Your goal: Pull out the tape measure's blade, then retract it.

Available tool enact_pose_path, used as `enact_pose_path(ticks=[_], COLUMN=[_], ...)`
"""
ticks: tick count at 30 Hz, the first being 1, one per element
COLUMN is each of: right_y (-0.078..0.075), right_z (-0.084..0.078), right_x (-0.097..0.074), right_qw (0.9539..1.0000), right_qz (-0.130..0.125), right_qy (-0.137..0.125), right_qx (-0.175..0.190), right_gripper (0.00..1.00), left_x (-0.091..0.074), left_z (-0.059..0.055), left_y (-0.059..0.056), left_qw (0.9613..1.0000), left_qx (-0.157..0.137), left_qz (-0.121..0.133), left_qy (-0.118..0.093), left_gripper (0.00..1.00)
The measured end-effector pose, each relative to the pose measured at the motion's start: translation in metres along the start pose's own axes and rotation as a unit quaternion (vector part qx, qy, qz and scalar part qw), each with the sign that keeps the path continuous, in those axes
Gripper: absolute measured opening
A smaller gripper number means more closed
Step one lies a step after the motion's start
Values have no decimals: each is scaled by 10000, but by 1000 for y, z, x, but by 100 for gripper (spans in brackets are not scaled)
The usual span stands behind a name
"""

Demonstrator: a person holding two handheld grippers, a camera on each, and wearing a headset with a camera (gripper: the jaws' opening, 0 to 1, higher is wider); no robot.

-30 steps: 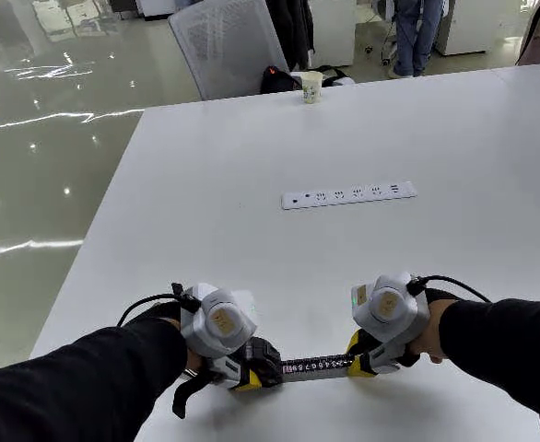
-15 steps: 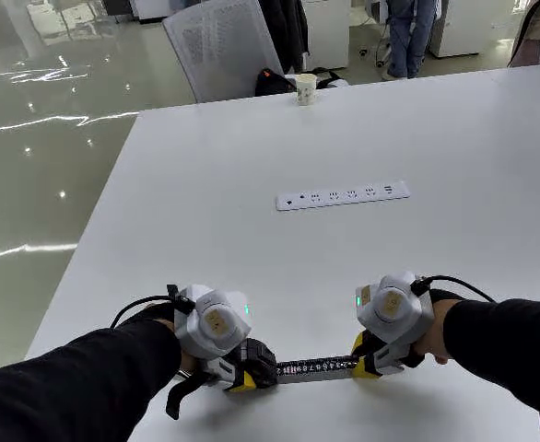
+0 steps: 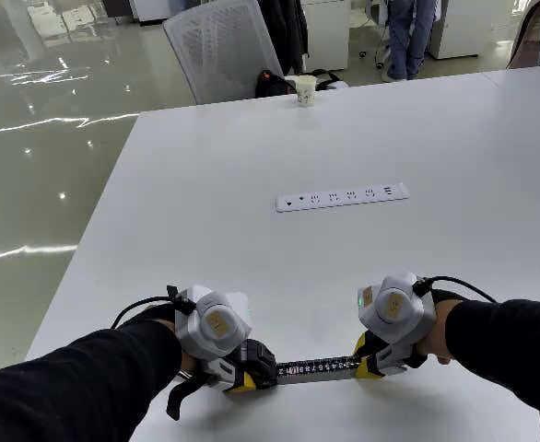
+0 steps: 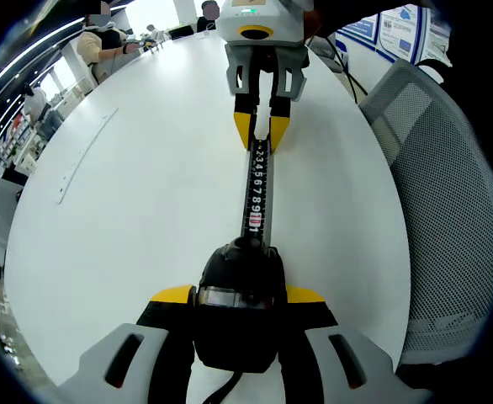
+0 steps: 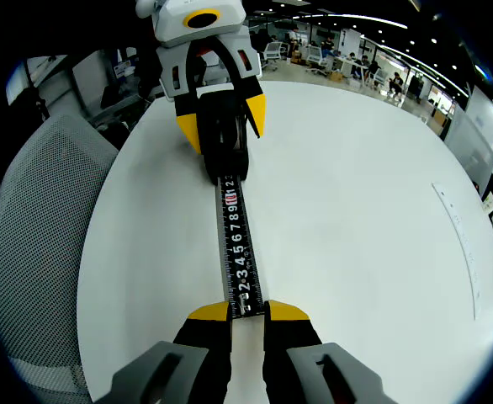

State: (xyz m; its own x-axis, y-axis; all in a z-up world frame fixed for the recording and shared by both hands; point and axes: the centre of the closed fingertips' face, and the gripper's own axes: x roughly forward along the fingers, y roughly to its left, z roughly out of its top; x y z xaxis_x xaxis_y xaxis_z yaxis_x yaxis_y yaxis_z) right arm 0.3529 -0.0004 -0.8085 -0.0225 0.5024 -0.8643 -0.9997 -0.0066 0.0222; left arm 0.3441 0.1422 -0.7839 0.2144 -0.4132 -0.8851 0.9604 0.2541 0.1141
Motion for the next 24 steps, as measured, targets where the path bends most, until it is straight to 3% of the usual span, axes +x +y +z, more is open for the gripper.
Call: enact_pose_path(ticks=[24], right_y=[-1], right_z=[-10], right_x=[-7], right_qw=[9999], right_qz=[-41], right_qy=[86], right_qx=[-102], right_gripper=[10], left_x=[1], left_z=[1], left_y=[0], left_qw=[10000], left_qx=[-36], left_qz=[38], left_qy=[-5], left_gripper=[33])
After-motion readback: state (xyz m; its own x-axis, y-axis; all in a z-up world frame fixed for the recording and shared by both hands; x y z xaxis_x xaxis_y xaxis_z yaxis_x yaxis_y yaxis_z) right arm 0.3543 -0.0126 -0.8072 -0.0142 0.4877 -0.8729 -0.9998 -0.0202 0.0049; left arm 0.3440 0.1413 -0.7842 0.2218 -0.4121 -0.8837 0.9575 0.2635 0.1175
